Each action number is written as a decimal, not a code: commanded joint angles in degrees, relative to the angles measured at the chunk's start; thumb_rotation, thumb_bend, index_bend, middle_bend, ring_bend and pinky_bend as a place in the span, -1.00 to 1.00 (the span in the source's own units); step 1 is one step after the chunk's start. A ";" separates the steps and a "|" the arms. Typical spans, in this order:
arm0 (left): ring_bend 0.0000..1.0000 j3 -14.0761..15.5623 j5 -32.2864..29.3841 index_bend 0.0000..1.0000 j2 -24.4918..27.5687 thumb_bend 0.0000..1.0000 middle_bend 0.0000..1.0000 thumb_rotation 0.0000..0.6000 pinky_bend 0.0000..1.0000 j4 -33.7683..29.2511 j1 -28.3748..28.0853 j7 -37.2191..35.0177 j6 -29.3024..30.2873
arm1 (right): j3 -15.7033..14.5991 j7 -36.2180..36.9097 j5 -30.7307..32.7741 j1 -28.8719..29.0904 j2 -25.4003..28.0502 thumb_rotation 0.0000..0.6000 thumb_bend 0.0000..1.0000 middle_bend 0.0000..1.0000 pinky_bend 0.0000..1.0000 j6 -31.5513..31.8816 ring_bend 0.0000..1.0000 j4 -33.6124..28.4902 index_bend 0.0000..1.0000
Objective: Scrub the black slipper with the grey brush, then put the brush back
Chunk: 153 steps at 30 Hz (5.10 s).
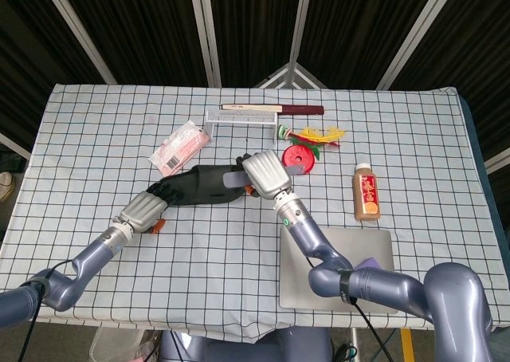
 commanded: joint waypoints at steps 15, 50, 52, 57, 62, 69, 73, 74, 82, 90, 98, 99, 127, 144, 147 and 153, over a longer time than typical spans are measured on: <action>-0.94 0.64 0.01 -0.90 -0.29 0.30 -0.78 1.00 -0.99 0.15 -1.17 -1.49 -0.86 | -1.04 4.57 -1.15 3.89 -10.58 1.00 -0.06 0.47 0.41 -1.44 0.20 13.17 0.74; -0.94 3.12 3.41 -0.91 1.02 0.30 -0.78 1.00 -0.99 -5.94 -2.33 -4.67 0.06 | -1.12 6.11 -5.39 3.19 -17.54 1.00 -0.03 0.48 0.41 2.65 0.21 24.47 0.76; -0.94 3.19 3.17 -0.91 1.20 0.30 -0.78 1.00 -0.99 -6.01 -2.26 -4.52 0.11 | -1.24 5.85 -5.38 2.80 -17.21 1.00 -0.03 0.48 0.42 2.63 0.22 24.76 0.76; -0.94 3.54 2.67 -0.91 1.48 0.30 -0.78 1.00 -0.99 -6.07 -2.22 -3.73 -0.15 | -1.35 5.64 -5.07 1.80 -16.41 1.00 -0.03 0.48 0.42 2.27 0.22 25.51 0.76; -0.94 3.59 2.23 -0.91 1.17 0.30 -0.78 1.00 -0.99 -5.85 -2.38 -3.22 -0.48 | -1.38 5.72 -5.22 1.34 -15.93 1.00 -0.03 0.48 0.42 2.19 0.22 25.29 0.76; -0.94 3.32 1.71 -0.91 0.70 0.30 -0.78 1.00 -0.99 -5.62 -2.71 -2.57 -0.54 | -1.68 5.41 -6.39 1.07 -15.74 1.00 -0.03 0.48 0.42 3.03 0.22 22.61 0.76; -0.94 3.24 1.40 -0.91 0.41 0.30 -0.78 1.00 -0.99 -5.44 -2.93 -2.23 -0.74 | -2.19 4.68 -7.23 0.74 -15.59 1.00 -0.03 0.48 0.42 3.88 0.22 20.08 0.76; -0.94 3.24 1.29 -0.91 0.34 0.30 -0.78 1.00 -0.99 -5.40 -2.97 -2.18 -0.82 | -2.32 4.43 -7.39 0.63 -15.48 1.00 -0.03 0.48 0.42 4.03 0.22 19.38 0.76; -0.94 3.23 0.61 -0.91 0.10 0.30 -0.78 1.00 -0.99 -5.53 -3.06 -1.85 -0.96 | -2.86 1.57 -7.57 0.21 -15.17 1.00 -0.02 0.48 0.42 4.54 0.22 15.69 0.76; -0.94 3.11 0.00 -0.91 0.70 0.30 -0.78 1.00 -0.99 -6.36 -2.98 -1.47 -0.60 | -1.74 0.99 -5.30 0.15 -15.34 1.00 -0.02 0.48 0.42 2.73 0.22 17.38 0.76; -0.94 3.24 -0.28 -0.91 0.62 0.30 -0.78 1.00 -0.99 -6.19 -3.03 -1.25 -0.66 | -0.92 1.41 -4.15 0.05 -15.47 1.00 -0.02 0.48 0.42 1.68 0.22 20.58 0.76; -0.94 3.29 -0.25 -0.91 0.65 0.30 -0.78 1.00 -0.99 -6.20 -3.05 -1.22 -0.68 | -0.79 1.49 -3.92 0.06 -15.47 1.00 -0.02 0.48 0.42 1.41 0.22 20.98 0.76; -1.00 4.87 4.80 -1.00 7.05 -0.66 -0.94 0.35 -0.99 -11.53 1.94 3.25 12.49 | -3.24 -11.04 -3.65 -6.26 -6.32 1.00 -0.01 0.48 0.43 10.80 0.22 5.64 0.76; -1.00 7.63 8.69 -1.00 20.14 -0.68 -0.93 0.35 -0.99 -17.31 11.71 -0.97 27.91 | -8.68 -12.63 1.07 -13.39 -2.98 1.00 -0.01 0.48 0.43 8.56 0.22 13.80 0.76; -1.00 7.48 8.70 -1.00 20.71 -0.68 -0.93 0.35 -0.99 -16.95 12.51 -2.06 28.96 | -9.45 -12.29 1.20 -14.13 -3.43 1.00 -0.01 0.48 0.43 7.96 0.22 15.39 0.76; -1.00 7.55 8.65 -1.00 20.53 -0.70 -0.93 0.35 -0.99 -15.86 12.87 -3.13 28.28 | -10.68 -11.67 1.31 -15.30 -4.56 1.00 -0.01 0.48 0.43 6.77 0.22 17.75 0.73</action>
